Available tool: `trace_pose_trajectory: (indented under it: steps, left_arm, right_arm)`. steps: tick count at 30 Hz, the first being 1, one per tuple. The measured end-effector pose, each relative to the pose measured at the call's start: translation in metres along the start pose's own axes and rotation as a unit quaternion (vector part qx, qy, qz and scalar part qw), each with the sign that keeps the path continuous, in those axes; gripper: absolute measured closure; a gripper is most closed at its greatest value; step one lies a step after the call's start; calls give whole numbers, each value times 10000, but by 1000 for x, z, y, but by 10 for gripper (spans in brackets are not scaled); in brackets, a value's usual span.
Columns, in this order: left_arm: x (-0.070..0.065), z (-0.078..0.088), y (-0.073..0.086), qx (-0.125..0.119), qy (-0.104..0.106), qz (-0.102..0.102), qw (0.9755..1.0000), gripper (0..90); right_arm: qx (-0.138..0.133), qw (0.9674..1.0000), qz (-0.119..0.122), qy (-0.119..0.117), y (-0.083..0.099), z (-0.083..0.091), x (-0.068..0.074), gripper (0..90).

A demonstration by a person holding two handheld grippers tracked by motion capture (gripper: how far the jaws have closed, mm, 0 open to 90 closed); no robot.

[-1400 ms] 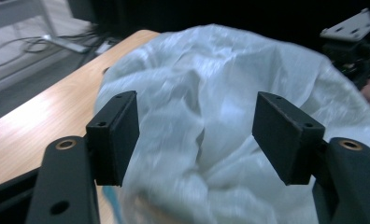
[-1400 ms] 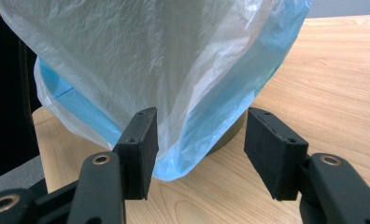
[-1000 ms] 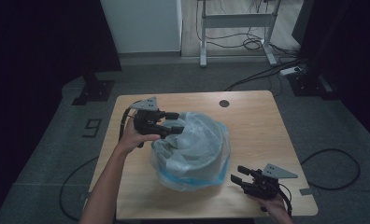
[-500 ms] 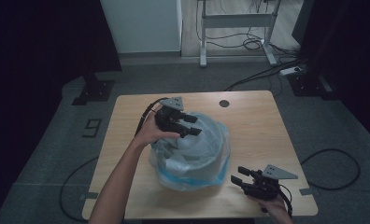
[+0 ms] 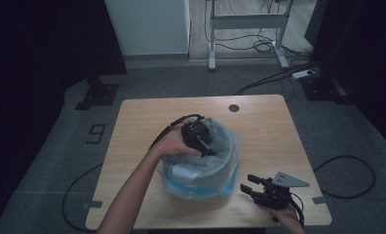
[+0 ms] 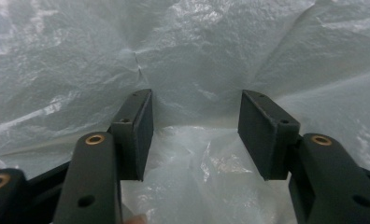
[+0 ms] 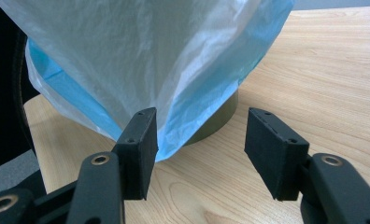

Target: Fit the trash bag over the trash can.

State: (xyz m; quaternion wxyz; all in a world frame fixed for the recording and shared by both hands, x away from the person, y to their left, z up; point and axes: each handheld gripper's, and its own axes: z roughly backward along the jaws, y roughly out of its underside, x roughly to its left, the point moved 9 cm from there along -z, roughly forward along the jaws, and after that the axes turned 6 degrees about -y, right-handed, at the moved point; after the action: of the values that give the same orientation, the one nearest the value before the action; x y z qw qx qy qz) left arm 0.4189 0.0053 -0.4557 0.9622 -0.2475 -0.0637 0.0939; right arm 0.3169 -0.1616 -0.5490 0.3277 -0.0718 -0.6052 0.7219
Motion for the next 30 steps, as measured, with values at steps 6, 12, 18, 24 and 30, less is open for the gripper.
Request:
trace_pose_trajectory:
  steps: [6, 12, 18, 24, 30]
  left_arm:
    - [3, 5, -1, -161, -171, 25, 9997, 399]
    - [12, 43, 5, -736, -276, 255, 9966, 409]
    - [19, 57, 15, -894, -371, 441, 9943, 415]
    - [24, 54, 33, -423, -405, 520, 9969, 433]
    - [19, 35, 43, 271, -302, 383, 9984, 439]
  right_arm:
    - [36, 10000, 14, 13, 1, 0, -1, 431]
    - [32, 10000, 1, 12, 1, -1, -1, 431]
    - [53, 10000, 18, -4, 1, -3, 1, 430]
    - [75, 10000, 9, -11, 2, -4, 0, 430]
    - [74, 10000, 10, -19, 2, -5, 0, 430]
